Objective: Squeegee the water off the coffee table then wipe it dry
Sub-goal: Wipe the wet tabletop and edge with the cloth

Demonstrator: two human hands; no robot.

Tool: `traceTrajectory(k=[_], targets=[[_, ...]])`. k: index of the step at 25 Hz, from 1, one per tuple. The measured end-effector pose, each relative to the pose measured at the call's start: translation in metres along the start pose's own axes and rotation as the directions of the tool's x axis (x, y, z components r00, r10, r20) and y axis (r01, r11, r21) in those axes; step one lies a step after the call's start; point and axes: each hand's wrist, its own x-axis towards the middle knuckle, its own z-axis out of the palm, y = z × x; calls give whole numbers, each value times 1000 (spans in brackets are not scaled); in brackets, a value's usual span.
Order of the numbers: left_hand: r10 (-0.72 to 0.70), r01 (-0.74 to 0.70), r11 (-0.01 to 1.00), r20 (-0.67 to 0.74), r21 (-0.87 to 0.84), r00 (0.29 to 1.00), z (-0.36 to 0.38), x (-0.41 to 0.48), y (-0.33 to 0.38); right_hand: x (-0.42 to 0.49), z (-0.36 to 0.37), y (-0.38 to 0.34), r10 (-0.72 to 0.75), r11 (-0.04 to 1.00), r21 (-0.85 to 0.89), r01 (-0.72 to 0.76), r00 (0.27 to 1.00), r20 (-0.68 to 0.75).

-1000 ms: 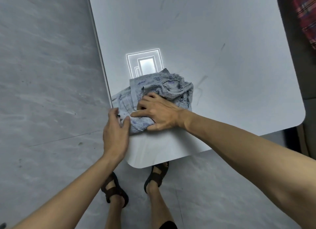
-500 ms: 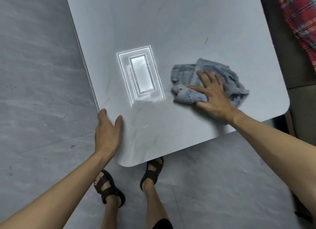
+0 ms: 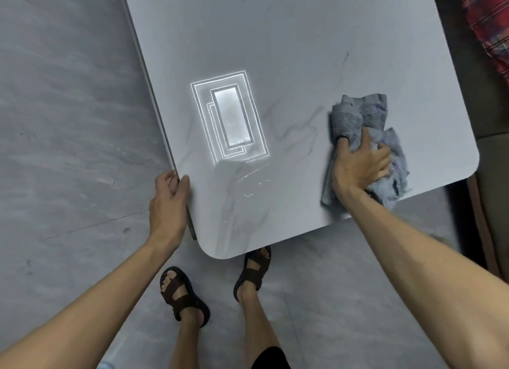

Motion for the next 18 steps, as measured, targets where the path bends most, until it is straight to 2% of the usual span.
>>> traceTrajectory(k=[3,5,8,11,14,18], targets=[[-37,36,996,-15,-80,999,-12,3,-6,-46,13,-26,-175,985,16,174,982,69],[-55,57,993,29,-104,998,-19,3,-10,-81,20,-40,-380,925,64,375,911,161],[-47,55,997,116,-60,992,-28,5,-14,-119,28,-55,-650,755,139,640,707,277],[-43,52,997,151,-57,988,-39,6,-19,-136,27,-57,-786,572,167,803,480,389],[-19,26,999,161,-38,987,-39,1,-21,-158,22,-48,-849,338,185,923,214,483],[52,-68,993,162,98,985,-30,-10,-26,-177,15,-29,-867,71,212,975,-45,497]])
